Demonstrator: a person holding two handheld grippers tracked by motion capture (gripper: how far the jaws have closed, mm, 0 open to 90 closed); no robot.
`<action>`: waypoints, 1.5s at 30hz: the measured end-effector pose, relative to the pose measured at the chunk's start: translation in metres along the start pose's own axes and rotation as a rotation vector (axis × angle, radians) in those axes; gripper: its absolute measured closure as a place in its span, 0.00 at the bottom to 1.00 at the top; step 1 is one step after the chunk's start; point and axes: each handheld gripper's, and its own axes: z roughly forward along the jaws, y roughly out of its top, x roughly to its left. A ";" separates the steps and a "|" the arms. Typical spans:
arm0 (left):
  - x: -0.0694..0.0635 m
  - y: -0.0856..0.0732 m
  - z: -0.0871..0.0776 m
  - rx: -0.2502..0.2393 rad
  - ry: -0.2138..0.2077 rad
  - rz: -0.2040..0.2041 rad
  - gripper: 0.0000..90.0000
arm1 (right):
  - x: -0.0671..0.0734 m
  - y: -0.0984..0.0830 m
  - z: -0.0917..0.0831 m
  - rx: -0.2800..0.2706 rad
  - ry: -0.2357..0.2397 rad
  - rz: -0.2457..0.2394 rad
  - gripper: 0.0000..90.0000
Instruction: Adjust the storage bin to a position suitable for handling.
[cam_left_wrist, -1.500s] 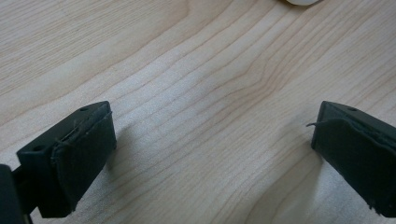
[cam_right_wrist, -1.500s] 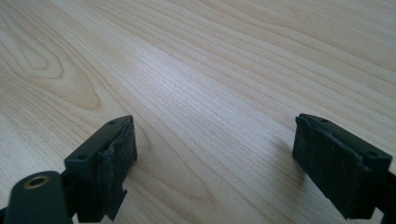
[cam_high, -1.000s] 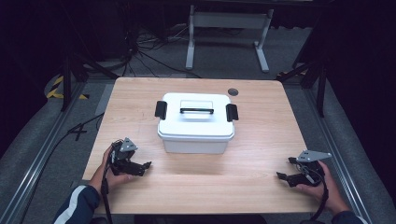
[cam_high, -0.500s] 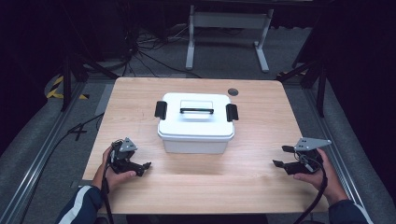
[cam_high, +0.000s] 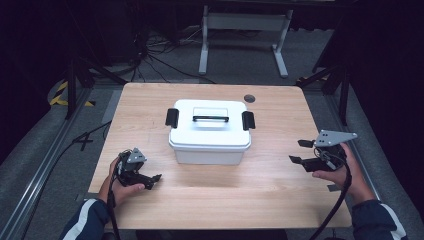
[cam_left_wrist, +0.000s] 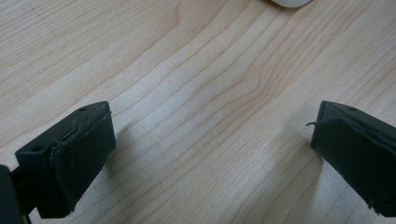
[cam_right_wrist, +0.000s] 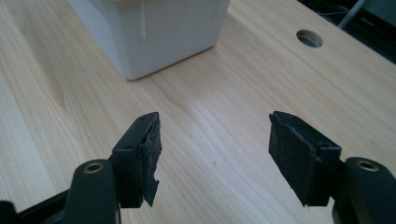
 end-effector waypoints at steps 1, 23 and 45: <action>0.000 0.000 0.000 -0.001 -0.001 -0.001 0.00 | 0.000 0.003 0.000 0.006 0.007 -0.003 0.39; -0.001 -0.001 -0.002 0.007 -0.007 0.000 0.01 | 0.002 0.098 0.027 0.048 0.073 -0.165 0.44; 0.000 -0.001 -0.002 0.011 -0.017 0.013 0.01 | 0.013 0.175 0.081 0.148 0.121 -0.291 0.48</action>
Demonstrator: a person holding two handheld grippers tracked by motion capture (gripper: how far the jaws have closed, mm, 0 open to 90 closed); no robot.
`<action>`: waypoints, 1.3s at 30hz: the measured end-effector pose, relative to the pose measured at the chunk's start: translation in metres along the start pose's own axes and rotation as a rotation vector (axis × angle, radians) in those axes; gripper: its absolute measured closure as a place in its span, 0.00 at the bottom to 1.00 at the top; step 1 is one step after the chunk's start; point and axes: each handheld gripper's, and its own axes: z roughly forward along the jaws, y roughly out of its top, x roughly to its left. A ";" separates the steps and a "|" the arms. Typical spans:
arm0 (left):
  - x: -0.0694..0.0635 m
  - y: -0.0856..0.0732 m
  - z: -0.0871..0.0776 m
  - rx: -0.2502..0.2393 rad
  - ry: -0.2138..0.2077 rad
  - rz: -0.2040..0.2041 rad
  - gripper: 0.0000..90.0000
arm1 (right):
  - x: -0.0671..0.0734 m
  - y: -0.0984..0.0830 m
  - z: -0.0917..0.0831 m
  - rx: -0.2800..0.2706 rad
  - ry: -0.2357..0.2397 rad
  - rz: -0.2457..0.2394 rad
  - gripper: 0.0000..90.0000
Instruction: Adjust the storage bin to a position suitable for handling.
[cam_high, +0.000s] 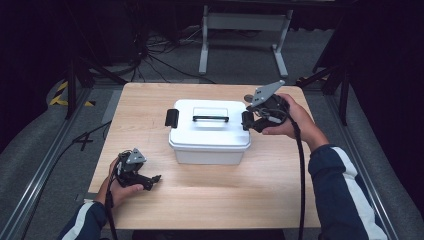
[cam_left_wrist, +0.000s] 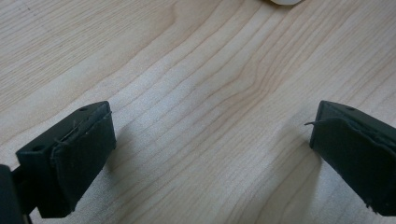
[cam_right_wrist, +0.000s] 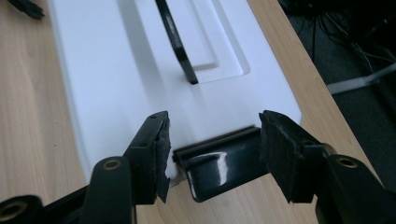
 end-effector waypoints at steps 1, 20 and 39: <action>0.000 0.000 0.000 0.000 0.000 0.000 0.01 | -0.001 0.003 0.003 0.012 0.007 0.001 0.48; 0.000 -0.001 0.000 -0.001 -0.002 -0.001 0.01 | -0.003 0.048 0.039 0.107 0.100 -0.100 0.57; 0.000 -0.001 0.000 -0.003 0.002 0.002 0.01 | 0.013 0.088 0.066 0.213 0.101 -0.236 0.79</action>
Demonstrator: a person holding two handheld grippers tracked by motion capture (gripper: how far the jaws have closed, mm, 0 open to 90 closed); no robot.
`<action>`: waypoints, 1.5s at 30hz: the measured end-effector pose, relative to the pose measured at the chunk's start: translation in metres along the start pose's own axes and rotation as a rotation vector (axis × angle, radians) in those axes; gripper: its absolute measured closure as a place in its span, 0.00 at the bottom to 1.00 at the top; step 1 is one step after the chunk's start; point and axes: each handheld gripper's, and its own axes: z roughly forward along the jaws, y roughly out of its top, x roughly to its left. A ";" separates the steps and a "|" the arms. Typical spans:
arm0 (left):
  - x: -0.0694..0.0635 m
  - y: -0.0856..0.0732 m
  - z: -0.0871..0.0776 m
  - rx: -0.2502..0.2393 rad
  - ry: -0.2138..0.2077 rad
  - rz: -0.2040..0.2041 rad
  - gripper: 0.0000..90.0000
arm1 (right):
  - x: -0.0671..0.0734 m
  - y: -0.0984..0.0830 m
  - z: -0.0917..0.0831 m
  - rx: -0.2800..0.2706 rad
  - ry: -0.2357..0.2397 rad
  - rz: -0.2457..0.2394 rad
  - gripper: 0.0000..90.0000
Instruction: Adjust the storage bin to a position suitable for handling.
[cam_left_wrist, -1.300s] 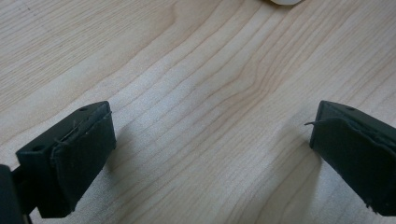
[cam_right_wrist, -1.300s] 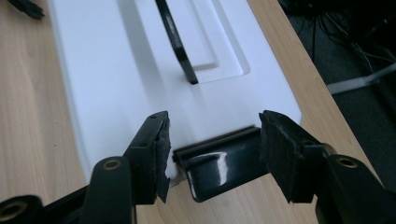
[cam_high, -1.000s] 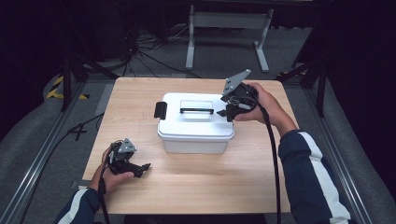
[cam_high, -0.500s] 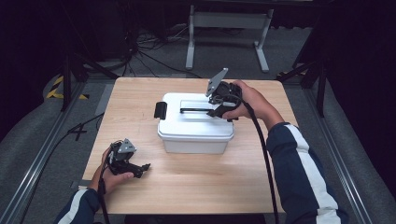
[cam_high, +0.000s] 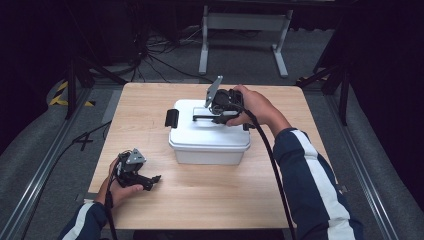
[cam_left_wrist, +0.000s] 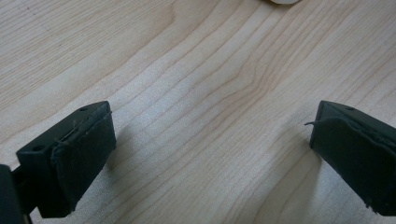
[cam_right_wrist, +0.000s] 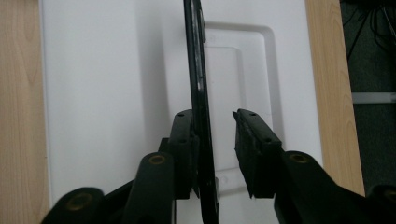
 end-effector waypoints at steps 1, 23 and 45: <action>0.000 0.000 0.000 0.001 -0.003 -0.002 0.01 | 0.000 0.001 0.001 0.002 -0.001 0.000 0.81; 0.000 0.000 0.000 -0.001 0.000 0.004 0.01 | -0.005 0.006 -0.005 -0.047 -0.015 -0.056 0.94; -0.001 -0.001 -0.001 0.001 -0.002 -0.006 0.01 | -0.010 -0.009 -0.043 -0.111 -0.078 -0.055 0.94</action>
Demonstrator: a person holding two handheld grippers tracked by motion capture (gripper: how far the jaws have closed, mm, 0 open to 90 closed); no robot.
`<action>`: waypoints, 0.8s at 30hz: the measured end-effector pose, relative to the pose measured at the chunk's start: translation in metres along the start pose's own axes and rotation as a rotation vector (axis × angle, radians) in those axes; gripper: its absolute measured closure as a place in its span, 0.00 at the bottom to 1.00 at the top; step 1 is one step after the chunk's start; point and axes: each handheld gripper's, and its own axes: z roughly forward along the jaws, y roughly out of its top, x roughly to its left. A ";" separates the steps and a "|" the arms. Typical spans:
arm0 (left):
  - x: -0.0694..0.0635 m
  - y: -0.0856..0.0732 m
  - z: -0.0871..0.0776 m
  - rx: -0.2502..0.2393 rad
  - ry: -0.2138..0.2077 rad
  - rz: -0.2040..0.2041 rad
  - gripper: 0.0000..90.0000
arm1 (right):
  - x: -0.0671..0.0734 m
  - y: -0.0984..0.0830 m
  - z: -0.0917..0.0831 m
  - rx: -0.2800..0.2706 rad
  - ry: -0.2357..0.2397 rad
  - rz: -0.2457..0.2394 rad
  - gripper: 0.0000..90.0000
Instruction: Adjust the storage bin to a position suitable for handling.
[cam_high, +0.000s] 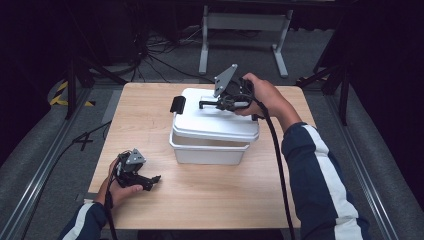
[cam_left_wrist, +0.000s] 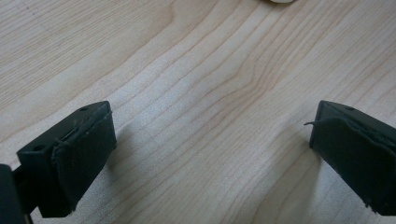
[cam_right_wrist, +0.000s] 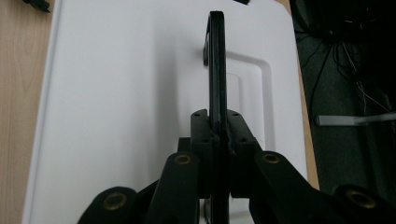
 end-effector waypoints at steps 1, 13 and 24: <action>0.000 0.000 0.000 0.001 0.000 0.002 0.01 | 0.000 -0.001 -0.002 0.001 -0.004 -0.001 0.94; 0.000 0.000 0.000 0.001 0.000 0.002 0.01 | 0.001 -0.019 -0.024 -0.010 -0.039 0.010 0.94; 0.000 0.000 0.000 -0.006 0.001 0.001 0.01 | 0.003 -0.049 -0.046 -0.010 -0.062 0.051 0.94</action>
